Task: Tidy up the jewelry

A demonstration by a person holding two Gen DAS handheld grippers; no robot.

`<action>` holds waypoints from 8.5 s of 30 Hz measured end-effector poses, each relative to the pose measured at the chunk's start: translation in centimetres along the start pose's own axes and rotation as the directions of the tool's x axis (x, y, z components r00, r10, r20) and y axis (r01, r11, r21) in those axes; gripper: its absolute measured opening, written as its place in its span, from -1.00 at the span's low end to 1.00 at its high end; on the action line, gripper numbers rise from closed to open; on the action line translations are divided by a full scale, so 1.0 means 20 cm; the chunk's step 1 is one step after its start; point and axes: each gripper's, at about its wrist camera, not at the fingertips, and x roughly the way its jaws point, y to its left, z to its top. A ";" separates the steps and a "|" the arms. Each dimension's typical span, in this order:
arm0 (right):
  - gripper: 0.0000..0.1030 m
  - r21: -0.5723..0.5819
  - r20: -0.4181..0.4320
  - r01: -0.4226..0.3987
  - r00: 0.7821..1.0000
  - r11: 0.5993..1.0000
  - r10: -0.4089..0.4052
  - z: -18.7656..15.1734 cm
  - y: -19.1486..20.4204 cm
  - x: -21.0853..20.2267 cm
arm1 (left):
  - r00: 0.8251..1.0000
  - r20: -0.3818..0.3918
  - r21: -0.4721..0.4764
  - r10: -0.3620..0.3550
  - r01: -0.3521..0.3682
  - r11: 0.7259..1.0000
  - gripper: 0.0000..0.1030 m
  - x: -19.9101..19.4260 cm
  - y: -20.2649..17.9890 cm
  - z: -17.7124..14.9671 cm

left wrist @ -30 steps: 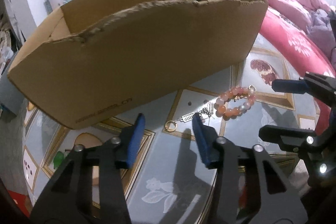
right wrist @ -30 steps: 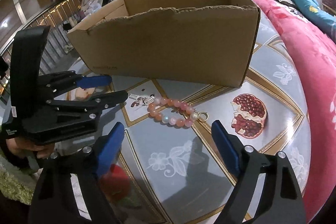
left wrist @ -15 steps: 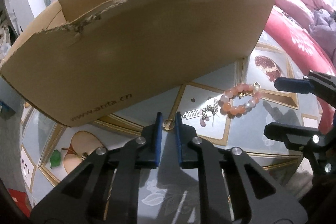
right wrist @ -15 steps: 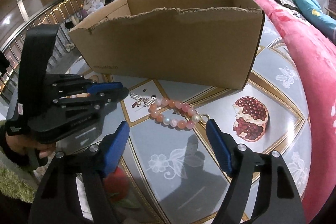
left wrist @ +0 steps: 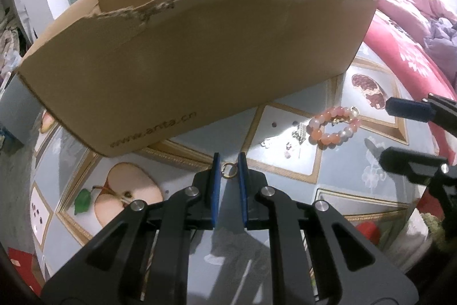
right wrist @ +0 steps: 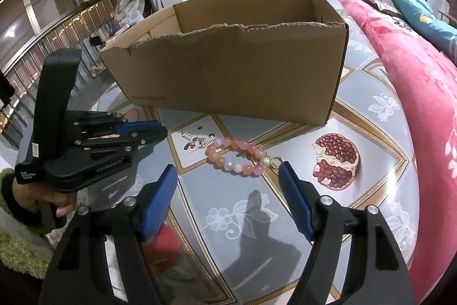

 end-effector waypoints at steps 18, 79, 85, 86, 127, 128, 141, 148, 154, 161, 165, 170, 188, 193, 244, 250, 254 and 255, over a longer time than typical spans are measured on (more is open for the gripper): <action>-0.34 -0.086 -0.076 -0.040 0.997 0.995 0.033 0.06 0.13 0.15 | 1.000 0.017 -0.032 0.014 -0.013 0.999 -0.80 -0.04 0.06 -0.08; -0.81 -0.244 0.070 0.322 0.946 0.915 -0.315 0.13 -0.24 -0.13 | 0.999 0.033 -0.038 0.006 -0.004 0.999 -0.79 -0.05 0.09 -0.09; -0.79 -0.323 -0.068 0.274 0.948 0.906 -0.311 -0.04 -0.19 -0.05 | 0.999 0.033 -0.036 0.007 -0.006 0.999 -0.79 -0.05 0.08 -0.09; -0.77 -0.315 -0.073 0.270 0.949 0.910 -0.307 -0.05 -0.19 -0.06 | 0.999 0.033 -0.036 0.007 -0.006 0.999 -0.79 -0.05 0.08 -0.09; -0.88 -0.173 -0.110 0.022 0.993 0.985 -0.041 0.05 -0.19 0.12 | 0.999 0.046 -0.019 0.002 -0.001 1.000 -0.79 -0.06 0.07 -0.09; -0.88 -0.172 -0.108 0.020 0.993 0.985 -0.039 0.05 -0.18 0.11 | 0.999 0.046 -0.018 0.002 -0.002 1.000 -0.79 -0.06 0.07 -0.09; -0.69 -0.282 -0.145 -0.010 0.989 0.959 -0.032 0.08 -0.16 0.18 | 0.999 0.047 -0.013 0.004 -0.003 1.000 -0.79 -0.06 0.07 -0.09; -0.79 -0.232 -0.139 -0.023 0.990 0.972 -0.010 0.07 -0.19 0.16 | 0.999 0.049 -0.016 0.002 -0.001 1.000 -0.79 -0.06 0.07 -0.09; -0.79 -0.197 -0.125 -0.018 0.992 0.980 -0.007 0.06 -0.20 0.14 | 0.999 0.049 -0.016 0.003 -0.002 1.000 -0.79 -0.06 0.06 -0.09; -0.79 -0.158 -0.088 -0.007 0.996 0.987 -0.007 0.07 -0.22 0.05 | 0.999 0.048 -0.018 -0.006 0.007 1.000 -0.80 -0.07 0.06 -0.10; -0.79 -0.148 -0.064 -0.009 0.998 0.989 -0.001 0.07 -0.21 0.00 | 0.999 0.048 -0.019 -0.015 0.016 1.000 -0.80 -0.09 0.05 -0.11; -0.79 -0.145 -0.027 -0.017 1.000 0.989 0.013 0.10 -0.19 -0.05 | 0.997 0.071 -0.011 -0.015 0.016 1.000 -0.80 -0.15 0.03 -0.10; -0.78 -0.135 0.185 -0.056 0.979 0.989 0.081 0.61 -0.05 -0.13 | 0.953 0.288 0.041 -0.094 0.086 0.995 -0.80 -0.40 0.02 0.48; -0.78 -0.081 0.100 -0.040 0.994 0.996 0.048 0.71 -0.08 0.06 | 0.977 0.202 -0.030 -0.069 0.077 0.997 -0.80 -0.20 0.13 0.63; -0.33 -0.042 -0.032 -0.114 0.993 0.993 0.113 0.10 -0.03 0.04 | 0.994 0.105 0.086 -0.020 0.011 0.996 -0.46 -0.10 -0.09 0.02; -0.33 -0.029 -0.058 -0.134 0.990 0.991 0.132 0.11 -0.03 0.09 | 0.996 0.073 0.144 -0.052 0.041 0.989 -0.48 -0.01 -0.13 0.06; -0.33 -0.021 -0.070 -0.136 0.988 0.990 0.135 0.10 -0.03 0.12 | 0.995 0.051 0.159 -0.082 0.073 0.985 -0.48 0.05 -0.14 0.07; -0.33 -0.020 -0.071 -0.137 0.988 0.990 0.135 0.11 -0.04 0.12 | 0.995 0.044 0.155 -0.090 0.083 0.984 -0.48 0.06 -0.14 0.07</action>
